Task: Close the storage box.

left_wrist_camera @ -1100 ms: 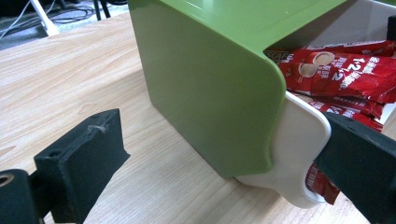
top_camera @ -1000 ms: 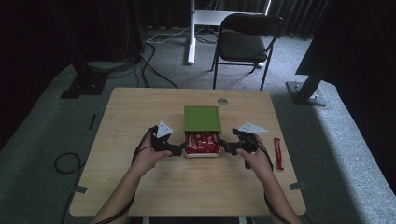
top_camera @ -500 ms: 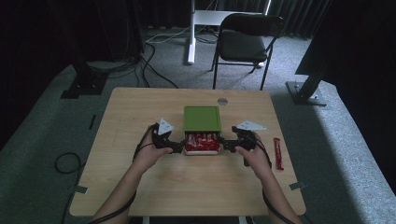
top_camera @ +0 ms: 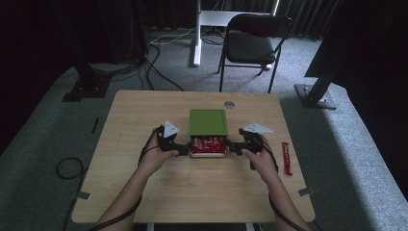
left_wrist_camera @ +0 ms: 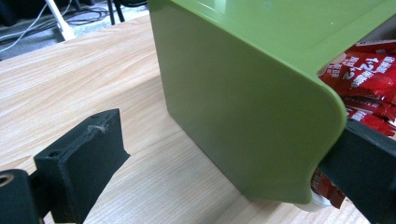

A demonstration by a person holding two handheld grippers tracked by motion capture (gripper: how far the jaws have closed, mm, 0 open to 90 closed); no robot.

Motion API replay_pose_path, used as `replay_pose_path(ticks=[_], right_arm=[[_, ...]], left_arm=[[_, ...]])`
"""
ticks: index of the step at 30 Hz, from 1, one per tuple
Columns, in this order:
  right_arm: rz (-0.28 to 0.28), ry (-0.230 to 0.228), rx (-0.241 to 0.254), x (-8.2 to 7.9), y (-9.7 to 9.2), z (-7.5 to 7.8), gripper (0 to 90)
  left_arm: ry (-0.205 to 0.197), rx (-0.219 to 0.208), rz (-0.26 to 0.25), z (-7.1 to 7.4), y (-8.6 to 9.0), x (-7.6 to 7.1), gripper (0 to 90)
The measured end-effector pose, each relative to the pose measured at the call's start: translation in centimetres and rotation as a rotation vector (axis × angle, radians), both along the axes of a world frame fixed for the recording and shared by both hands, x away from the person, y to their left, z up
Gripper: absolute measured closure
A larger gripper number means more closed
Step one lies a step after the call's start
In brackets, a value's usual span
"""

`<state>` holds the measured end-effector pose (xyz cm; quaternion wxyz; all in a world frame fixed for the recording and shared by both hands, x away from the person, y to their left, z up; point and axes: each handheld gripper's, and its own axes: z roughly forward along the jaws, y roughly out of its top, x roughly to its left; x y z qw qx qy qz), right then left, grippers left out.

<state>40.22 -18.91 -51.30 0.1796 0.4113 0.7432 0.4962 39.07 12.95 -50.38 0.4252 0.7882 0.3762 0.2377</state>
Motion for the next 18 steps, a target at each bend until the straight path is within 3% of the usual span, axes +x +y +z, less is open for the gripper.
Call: replay_pose_path(ticks=[14,18], right_arm=[[-0.013,-0.009,-0.011,0.12,0.16,0.00,10.6],[-0.006,-0.030,-0.003,-0.22,0.27,0.17,13.9]], left_arm=[[0.001,0.012,0.000,-0.17,-0.30,0.34,3.3],[-0.016,-0.016,-0.028,0.10,-0.45,-0.10,3.5]])
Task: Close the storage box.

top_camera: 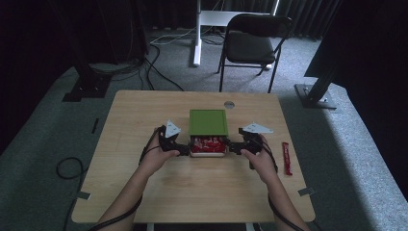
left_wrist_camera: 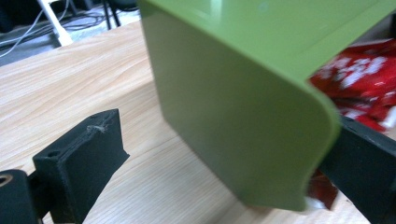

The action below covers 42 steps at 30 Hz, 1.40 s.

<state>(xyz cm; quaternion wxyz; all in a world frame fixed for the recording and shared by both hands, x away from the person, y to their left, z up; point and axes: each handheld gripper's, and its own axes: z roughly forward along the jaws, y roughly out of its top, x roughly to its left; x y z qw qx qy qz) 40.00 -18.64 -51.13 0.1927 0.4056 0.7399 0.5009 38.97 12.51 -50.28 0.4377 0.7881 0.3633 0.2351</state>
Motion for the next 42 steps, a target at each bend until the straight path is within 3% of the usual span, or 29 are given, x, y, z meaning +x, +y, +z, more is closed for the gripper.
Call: replay_pose_path(ticks=[2,9,18,31,42], right_arm=[[0.006,-0.004,0.028,-0.2,0.1,0.3,13.1],[0.016,-0.019,0.026,-0.8,0.1,0.7,13.0],[0.004,-0.031,0.004,-1.2,-0.8,0.9,13.2],[-0.009,-0.023,0.022,-2.1,-2.0,0.6,13.3],[-0.024,-0.018,0.005,-3.4,-3.6,0.1,13.3]], left_arm=[[-0.009,-0.006,-0.014,0.2,0.0,-0.2,3.5],[-0.004,-0.039,-0.005,0.4,0.7,-0.8,3.5],[0.018,-0.043,0.008,0.4,1.4,-1.1,3.5],[0.053,-0.051,0.012,0.4,2.4,-1.9,3.5],[0.058,-0.039,0.063,-1.0,3.9,-2.7,3.6]])
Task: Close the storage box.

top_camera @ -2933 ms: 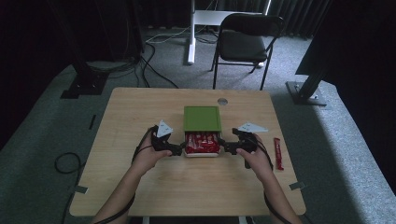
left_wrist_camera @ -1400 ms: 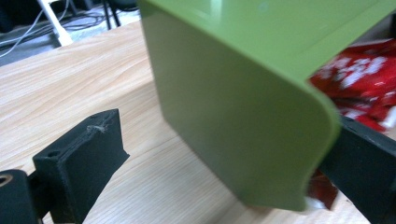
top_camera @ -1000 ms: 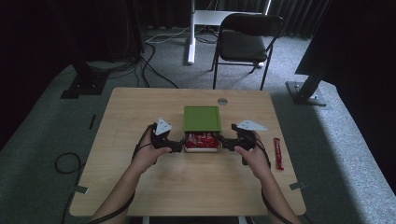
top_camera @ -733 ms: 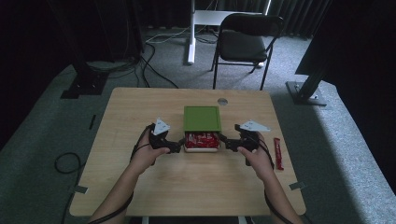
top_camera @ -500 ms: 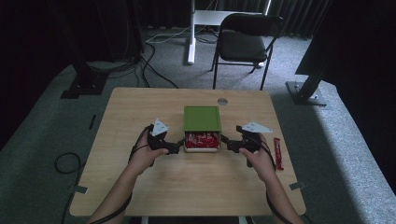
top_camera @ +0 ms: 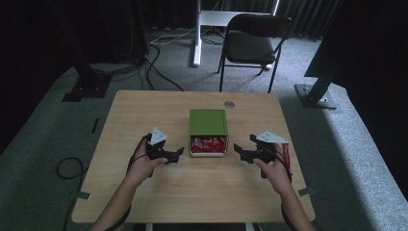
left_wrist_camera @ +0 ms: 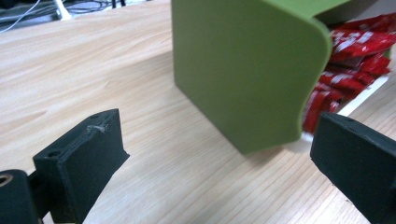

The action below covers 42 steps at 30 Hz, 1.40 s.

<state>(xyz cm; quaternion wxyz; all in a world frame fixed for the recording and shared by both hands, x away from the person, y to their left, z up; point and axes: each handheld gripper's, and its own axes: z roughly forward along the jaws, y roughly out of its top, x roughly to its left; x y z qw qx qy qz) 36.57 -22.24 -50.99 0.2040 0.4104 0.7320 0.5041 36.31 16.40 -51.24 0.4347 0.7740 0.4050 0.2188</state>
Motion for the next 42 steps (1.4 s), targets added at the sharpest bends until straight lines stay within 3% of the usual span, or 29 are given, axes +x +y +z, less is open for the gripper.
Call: replay_pose_path(ticks=[25,42], right_arm=[[-0.071,0.073,-0.071,-2.6,-3.7,-4.0,13.4],[-0.109,0.095,-0.112,-4.1,-5.0,-5.3,13.4]], left_arm=[[0.046,0.027,0.162,-2.5,6.0,-2.6,3.6],[0.074,0.042,0.260,-3.6,8.8,-4.5,3.6]])
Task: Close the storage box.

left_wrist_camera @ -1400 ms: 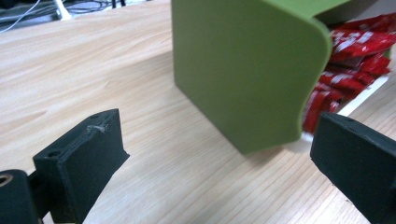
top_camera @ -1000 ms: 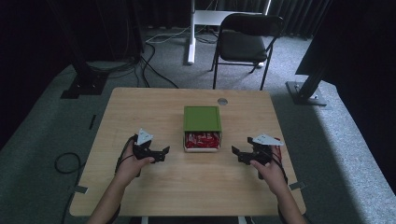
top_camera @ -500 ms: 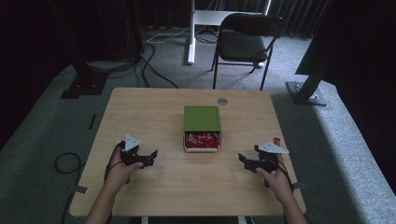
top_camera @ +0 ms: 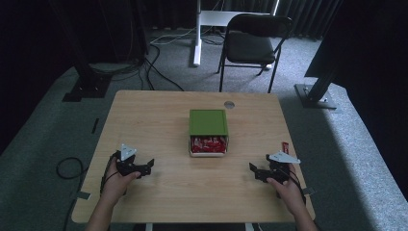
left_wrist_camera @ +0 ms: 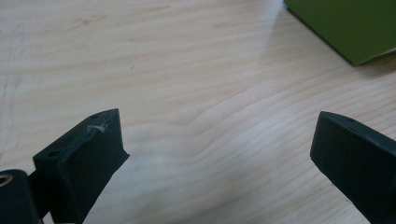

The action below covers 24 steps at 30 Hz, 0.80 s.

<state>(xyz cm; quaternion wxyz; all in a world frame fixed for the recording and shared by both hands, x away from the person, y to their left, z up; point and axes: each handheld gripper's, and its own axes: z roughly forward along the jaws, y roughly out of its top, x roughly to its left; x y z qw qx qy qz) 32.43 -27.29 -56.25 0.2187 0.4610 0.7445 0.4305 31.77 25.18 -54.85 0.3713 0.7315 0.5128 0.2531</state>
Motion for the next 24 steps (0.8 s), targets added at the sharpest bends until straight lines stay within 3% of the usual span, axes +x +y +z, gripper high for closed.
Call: replay_pose_path(ticks=[6,14,18,20,24], right_arm=[[-0.015,0.019,-0.031,-0.5,-0.3,-0.6,13.4],[-0.032,0.042,-0.082,-1.0,-0.5,-1.2,13.4],[-0.029,0.050,-0.116,-1.1,-0.4,-1.3,13.3],[-0.028,0.057,-0.136,-1.2,-0.3,-1.4,13.3],[-0.012,0.098,-0.157,-1.3,0.0,-1.5,13.1]], left_arm=[[0.011,-0.011,0.067,-0.3,1.4,-0.8,3.6],[0.048,0.041,0.148,-0.7,2.8,-1.5,3.6],[0.065,0.024,0.184,-0.8,3.5,-1.9,3.6],[0.072,0.045,0.212,-1.0,4.0,-2.1,3.6],[0.096,0.063,0.245,-1.6,4.5,-2.5,3.6]])
